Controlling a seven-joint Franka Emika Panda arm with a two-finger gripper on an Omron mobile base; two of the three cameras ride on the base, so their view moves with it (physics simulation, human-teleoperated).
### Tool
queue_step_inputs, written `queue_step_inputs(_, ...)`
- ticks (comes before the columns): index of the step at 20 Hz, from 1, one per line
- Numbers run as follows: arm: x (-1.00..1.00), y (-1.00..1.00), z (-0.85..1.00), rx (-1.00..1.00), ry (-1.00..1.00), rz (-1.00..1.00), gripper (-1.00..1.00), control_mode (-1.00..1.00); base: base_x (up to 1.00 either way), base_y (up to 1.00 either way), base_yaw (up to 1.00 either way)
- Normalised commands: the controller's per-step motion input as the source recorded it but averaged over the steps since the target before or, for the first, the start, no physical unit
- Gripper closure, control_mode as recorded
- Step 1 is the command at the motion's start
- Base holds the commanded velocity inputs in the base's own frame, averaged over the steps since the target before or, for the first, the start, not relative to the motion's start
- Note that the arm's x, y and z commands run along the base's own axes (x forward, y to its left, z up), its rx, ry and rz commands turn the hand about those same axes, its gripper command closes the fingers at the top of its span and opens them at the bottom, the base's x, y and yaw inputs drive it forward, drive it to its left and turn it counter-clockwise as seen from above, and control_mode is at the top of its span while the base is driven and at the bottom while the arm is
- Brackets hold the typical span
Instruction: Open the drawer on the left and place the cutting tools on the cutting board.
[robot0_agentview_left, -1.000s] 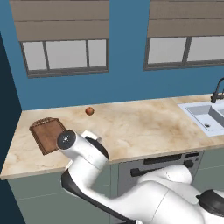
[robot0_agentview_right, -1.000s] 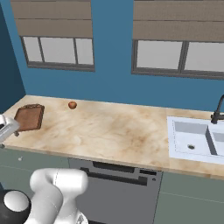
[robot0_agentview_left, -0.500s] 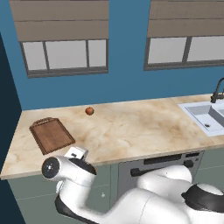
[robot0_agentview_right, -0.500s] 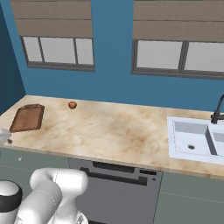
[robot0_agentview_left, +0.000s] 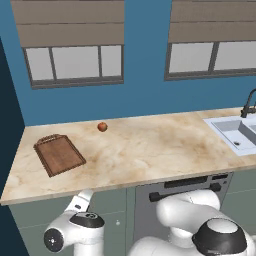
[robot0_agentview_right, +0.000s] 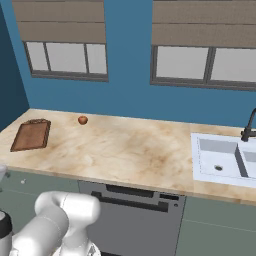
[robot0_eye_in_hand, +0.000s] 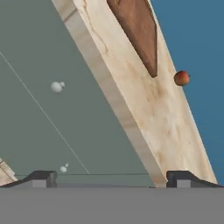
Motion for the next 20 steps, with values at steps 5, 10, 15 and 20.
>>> queue_step_inputs(5, 0.00, 0.23, -0.25, 0.00, -0.12, 0.04, -1.00, -1.00, 0.00, 0.00, 0.00)
queue_step_inputs(10, 0.01, 0.09, -0.20, 0.00, -0.05, 0.02, -1.00, -1.00, 0.00, 0.00, 0.00)
queue_step_inputs(15, 0.12, 0.01, -0.24, -0.01, 0.00, 0.00, -1.00, -1.00, 0.00, 0.00, 0.00)
queue_step_inputs(20, 0.22, 0.01, -0.12, 0.00, 0.00, 0.00, -1.00, -1.00, 0.00, 0.00, 0.00)
